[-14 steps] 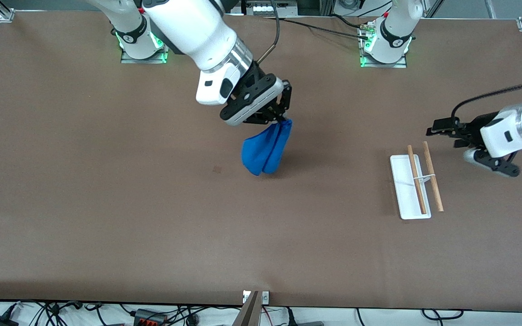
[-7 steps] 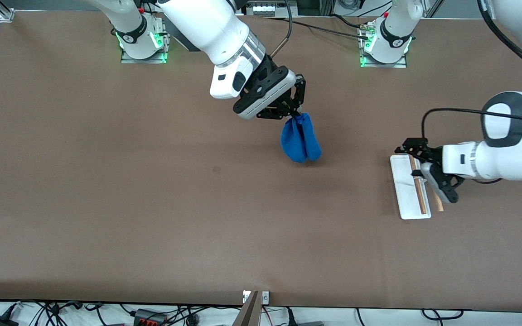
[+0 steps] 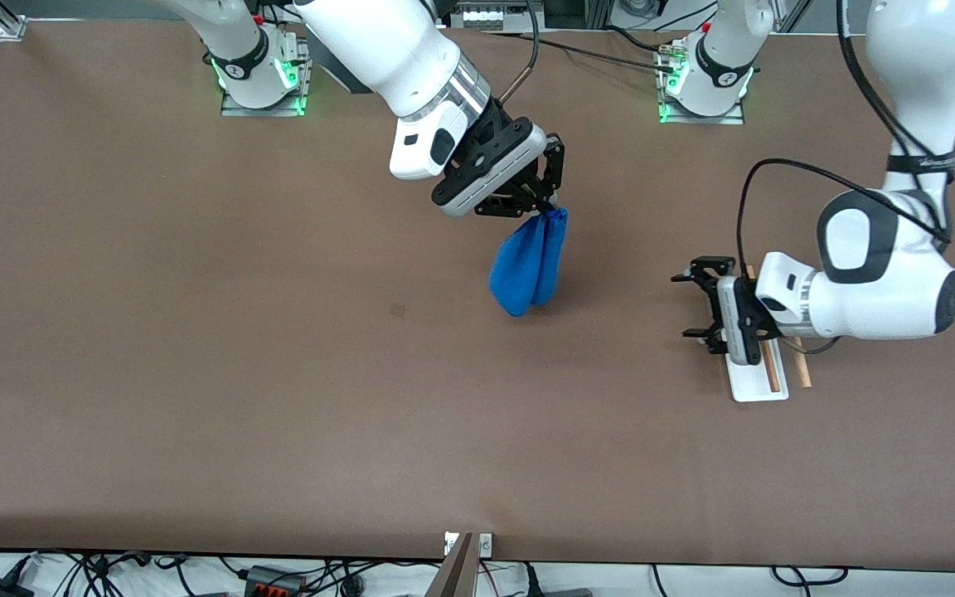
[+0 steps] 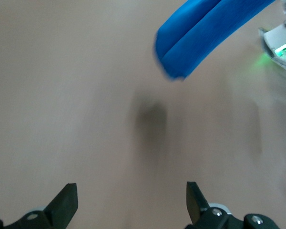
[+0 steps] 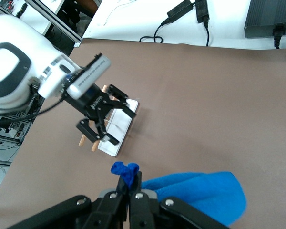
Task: Pass towel and hang on rack
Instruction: 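Lift the towel with the right gripper while the left gripper approaches, then grasp the hanging towel with the left gripper beside the right gripper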
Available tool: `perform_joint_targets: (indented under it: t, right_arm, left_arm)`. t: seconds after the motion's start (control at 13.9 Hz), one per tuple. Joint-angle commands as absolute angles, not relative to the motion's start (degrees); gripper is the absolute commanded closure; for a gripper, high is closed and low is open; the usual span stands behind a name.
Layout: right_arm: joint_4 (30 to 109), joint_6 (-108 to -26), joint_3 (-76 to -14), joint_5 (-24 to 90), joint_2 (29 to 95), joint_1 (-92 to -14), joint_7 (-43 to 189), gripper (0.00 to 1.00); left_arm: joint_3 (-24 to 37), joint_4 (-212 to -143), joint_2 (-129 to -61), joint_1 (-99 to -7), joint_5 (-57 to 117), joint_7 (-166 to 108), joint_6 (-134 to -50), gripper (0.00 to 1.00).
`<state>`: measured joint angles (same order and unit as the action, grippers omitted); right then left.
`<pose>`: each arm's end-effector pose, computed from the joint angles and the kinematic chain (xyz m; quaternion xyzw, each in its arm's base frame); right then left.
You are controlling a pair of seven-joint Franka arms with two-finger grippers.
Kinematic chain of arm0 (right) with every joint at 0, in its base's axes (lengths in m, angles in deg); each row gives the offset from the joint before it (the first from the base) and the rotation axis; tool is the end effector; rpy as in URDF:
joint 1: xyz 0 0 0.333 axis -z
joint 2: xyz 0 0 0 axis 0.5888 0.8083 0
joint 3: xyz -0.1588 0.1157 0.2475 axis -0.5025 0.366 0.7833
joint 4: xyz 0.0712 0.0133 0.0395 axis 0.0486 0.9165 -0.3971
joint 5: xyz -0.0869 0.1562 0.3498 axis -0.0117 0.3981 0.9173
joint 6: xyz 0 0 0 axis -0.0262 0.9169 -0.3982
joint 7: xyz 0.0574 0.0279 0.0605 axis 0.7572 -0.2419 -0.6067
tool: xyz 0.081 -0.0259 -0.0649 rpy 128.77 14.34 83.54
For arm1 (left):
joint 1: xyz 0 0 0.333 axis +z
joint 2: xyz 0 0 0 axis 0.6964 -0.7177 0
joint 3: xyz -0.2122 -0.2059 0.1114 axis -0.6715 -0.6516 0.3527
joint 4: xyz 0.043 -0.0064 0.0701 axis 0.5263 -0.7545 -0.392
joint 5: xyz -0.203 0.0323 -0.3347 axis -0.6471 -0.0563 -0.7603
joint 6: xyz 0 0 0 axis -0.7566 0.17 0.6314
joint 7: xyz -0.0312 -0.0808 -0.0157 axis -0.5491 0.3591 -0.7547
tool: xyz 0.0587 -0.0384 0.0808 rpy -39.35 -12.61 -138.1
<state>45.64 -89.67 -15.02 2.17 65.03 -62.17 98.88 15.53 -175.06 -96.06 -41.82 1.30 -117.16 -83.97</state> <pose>0.5202 0.5195 0.5708 -0.9203 -0.1666 -0.1903 0.2983 0.6396 -0.1125 0.3287 0.7628 -0.5440 0.1024 0.3342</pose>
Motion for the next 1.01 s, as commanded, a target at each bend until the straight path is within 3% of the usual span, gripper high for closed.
perform_joint_targets:
  t: [0.0, 0.36, 0.93]
  right_arm:
    - [44.30, -89.94, -15.01, 2.66, 65.77, -62.61, 99.63, 1.00]
    - [44.38, -89.86, -15.01, 2.74, 65.77, -62.44, 99.54, 1.00]
    - [44.56, -89.68, -15.01, 2.74, 65.77, -62.61, 99.54, 1.00]
  left_arm:
    - [10.46, -179.96, -95.45, -41.24, -4.56, -126.69, -90.90, 0.00]
    - [5.09, -183.65, -96.68, -41.24, -11.59, -135.22, -98.99, 0.00]
    - [3.32, -184.19, -98.96, -45.80, -23.88, -146.01, -104.89, 0.00]
